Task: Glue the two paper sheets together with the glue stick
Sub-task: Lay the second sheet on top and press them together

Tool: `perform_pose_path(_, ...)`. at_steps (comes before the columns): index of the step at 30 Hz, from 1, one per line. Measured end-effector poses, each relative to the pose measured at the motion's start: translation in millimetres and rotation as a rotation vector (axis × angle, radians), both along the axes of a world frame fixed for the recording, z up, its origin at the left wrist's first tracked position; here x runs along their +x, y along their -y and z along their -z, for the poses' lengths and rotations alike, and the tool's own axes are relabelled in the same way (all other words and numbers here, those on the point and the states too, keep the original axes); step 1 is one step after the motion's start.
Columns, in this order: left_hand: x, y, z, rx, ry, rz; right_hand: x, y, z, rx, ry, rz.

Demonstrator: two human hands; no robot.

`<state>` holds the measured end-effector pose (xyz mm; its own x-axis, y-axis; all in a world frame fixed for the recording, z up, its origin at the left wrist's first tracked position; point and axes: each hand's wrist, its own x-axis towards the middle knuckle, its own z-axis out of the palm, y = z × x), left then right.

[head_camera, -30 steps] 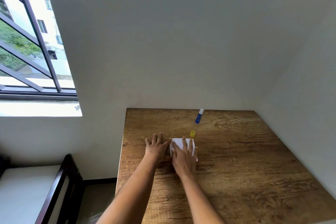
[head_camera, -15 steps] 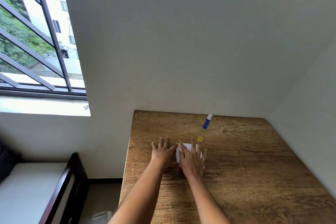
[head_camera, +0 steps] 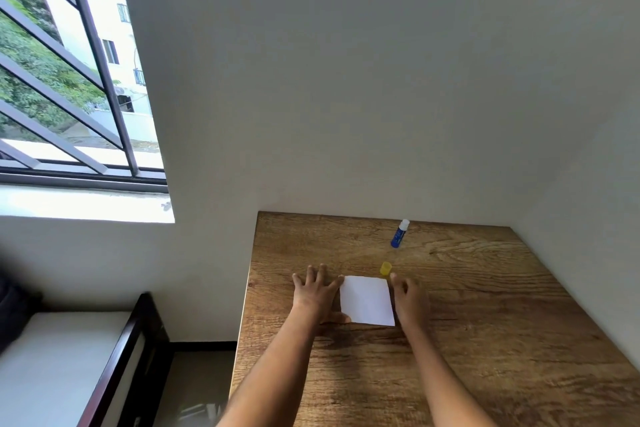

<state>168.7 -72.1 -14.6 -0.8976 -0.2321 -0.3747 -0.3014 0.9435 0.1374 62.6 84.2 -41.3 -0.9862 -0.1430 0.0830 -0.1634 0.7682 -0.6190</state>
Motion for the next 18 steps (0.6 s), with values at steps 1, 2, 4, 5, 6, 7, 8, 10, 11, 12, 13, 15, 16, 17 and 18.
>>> perform_pose_path(1, 0, 0, 0, -0.002, -0.007, 0.004, -6, 1, -4, -0.028, 0.055, -0.006)
perform_pose_path(2, -1, -1, 0, -0.007, -0.011, 0.010, -11, 1, -8, 0.033, 0.096, -0.037)
perform_pose_path(4, -2, -2, 0, -0.028, -0.004, 0.030, -18, 3, -13, 0.192, 0.156, -0.090)
perform_pose_path(5, -3, -2, 0, -0.036, 0.006, 0.037, -20, 4, -16, 0.241, 0.179, -0.113)
perform_pose_path(6, -4, -1, 0, -0.039, 0.015, 0.040, -21, 4, -18, 0.277, 0.190, -0.132)
perform_pose_path(7, -4, -1, -1, -0.037, 0.022, 0.042, -22, 4, -19, 0.305, 0.200, -0.147)
perform_pose_path(8, -4, 0, -2, -0.033, 0.027, 0.044, -23, 3, -20, 0.327, 0.204, -0.157)
perform_pose_path(10, -4, 0, -2, -0.028, 0.022, 0.047, -21, -3, -21, 0.331, 0.210, -0.165)
perform_pose_path(11, -4, 0, -2, -0.029, 0.021, 0.047, -19, -7, -21, 0.327, 0.209, -0.169)
perform_pose_path(12, -3, 1, -3, -0.029, 0.023, 0.046, -16, -11, -20, 0.323, 0.210, -0.174)
perform_pose_path(13, -3, 1, -3, -0.027, 0.025, 0.044, -12, -16, -19, 0.315, 0.212, -0.178)
perform_pose_path(15, -3, 2, -2, -0.022, 0.024, 0.047, -4, -27, -16, 0.307, 0.200, -0.202)
perform_pose_path(16, -3, 3, -1, -0.020, 0.019, 0.050, 1, -31, -15, 0.309, 0.196, -0.220)
perform_pose_path(17, -2, 4, 1, -0.016, 0.014, 0.052, 5, -35, -15, 0.305, 0.201, -0.237)
perform_pose_path(18, -2, 5, 3, -0.008, 0.007, 0.051, 9, -39, -15, 0.299, 0.207, -0.250)
